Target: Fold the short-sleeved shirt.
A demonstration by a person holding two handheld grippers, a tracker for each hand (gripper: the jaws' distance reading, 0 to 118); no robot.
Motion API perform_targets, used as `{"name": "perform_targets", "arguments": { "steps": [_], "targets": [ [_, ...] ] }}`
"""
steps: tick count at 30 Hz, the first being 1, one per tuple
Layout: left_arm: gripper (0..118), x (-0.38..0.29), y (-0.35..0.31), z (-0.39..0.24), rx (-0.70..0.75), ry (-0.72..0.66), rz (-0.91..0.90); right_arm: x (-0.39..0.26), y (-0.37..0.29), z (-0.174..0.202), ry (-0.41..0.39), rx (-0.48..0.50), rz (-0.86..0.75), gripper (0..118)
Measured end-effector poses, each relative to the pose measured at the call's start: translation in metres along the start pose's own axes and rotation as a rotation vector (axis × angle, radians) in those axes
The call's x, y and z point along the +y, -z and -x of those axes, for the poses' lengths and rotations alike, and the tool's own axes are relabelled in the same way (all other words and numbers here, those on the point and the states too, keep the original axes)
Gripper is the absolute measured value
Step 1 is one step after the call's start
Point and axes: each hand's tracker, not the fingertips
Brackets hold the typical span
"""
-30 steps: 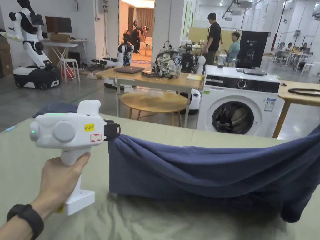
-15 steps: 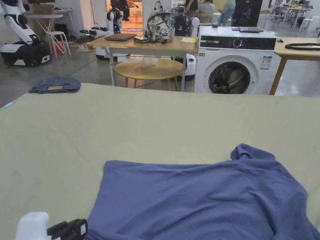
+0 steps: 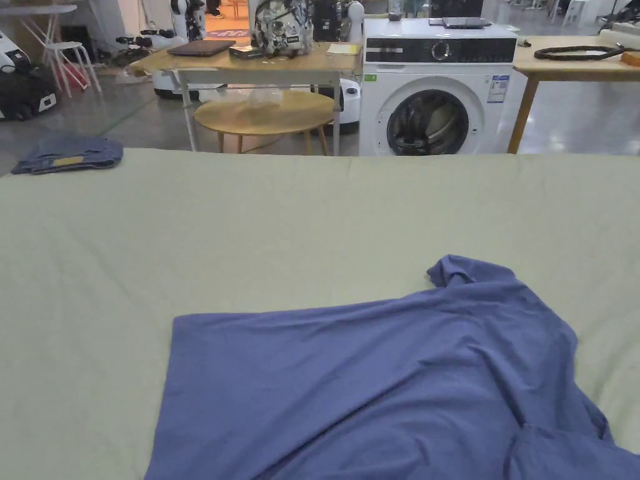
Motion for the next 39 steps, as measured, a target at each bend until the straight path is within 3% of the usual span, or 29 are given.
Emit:
{"name": "perform_targets", "arguments": {
  "steps": [4,6,7,8,10,11,12,15,22,26,29,36,38,39],
  "targets": [
    [72,0.029,-0.023,-0.022,0.003,0.057,-0.057,0.024,-0.032,0.014,-0.076,-0.058,-0.128,52],
    [71,0.046,-0.029,-0.033,-0.029,0.082,-0.076,0.041,-0.043,0.023,-0.085,-0.036,-0.189,52],
    [65,0.056,-0.033,-0.041,-0.034,0.094,-0.094,0.050,-0.047,0.030,-0.088,-0.007,-0.219,51],
    [52,0.067,-0.039,-0.052,-0.041,0.101,-0.119,0.058,-0.051,0.038,-0.091,0.019,-0.249,50],
    [11,0.077,-0.048,-0.065,-0.090,0.108,-0.191,0.070,-0.053,0.055,-0.104,0.082,-0.273,19],
    [0,0.078,-0.052,-0.071,-0.118,0.116,-0.228,0.076,-0.052,0.061,-0.111,0.118,-0.275,5],
    [0,0.081,-0.057,-0.076,-0.124,0.112,-0.262,0.081,-0.050,0.069,-0.133,0.159,-0.267,0],
    [0,0.084,-0.061,-0.090,-0.086,0.121,-0.302,0.087,-0.041,0.095,-0.201,0.147,-0.309,0],
    [0,0.085,-0.062,-0.055,-0.001,0.073,-0.195,0.090,-0.021,0.123,-0.202,0.221,-0.261,0],
    [32,0.050,-0.042,-0.016,0.081,0.030,0.008,0.077,-0.012,0.121,-0.195,0.252,-0.201,0],
    [37,0.020,-0.030,0.007,0.019,-0.069,0.142,0.067,-0.007,0.112,-0.186,0.253,-0.155,0],
    [37,-0.009,-0.002,0.003,0.026,-0.181,0.215,0.041,0.012,0.077,-0.133,0.240,-0.043,0],
    [31,-0.012,0.006,0.006,0.022,-0.209,0.233,0.036,0.013,0.070,-0.126,0.227,-0.025,0],
    [21,-0.013,0.011,0.007,0.025,-0.220,0.247,0.036,0.011,0.069,-0.118,0.220,-0.020,0]
  ]
}}
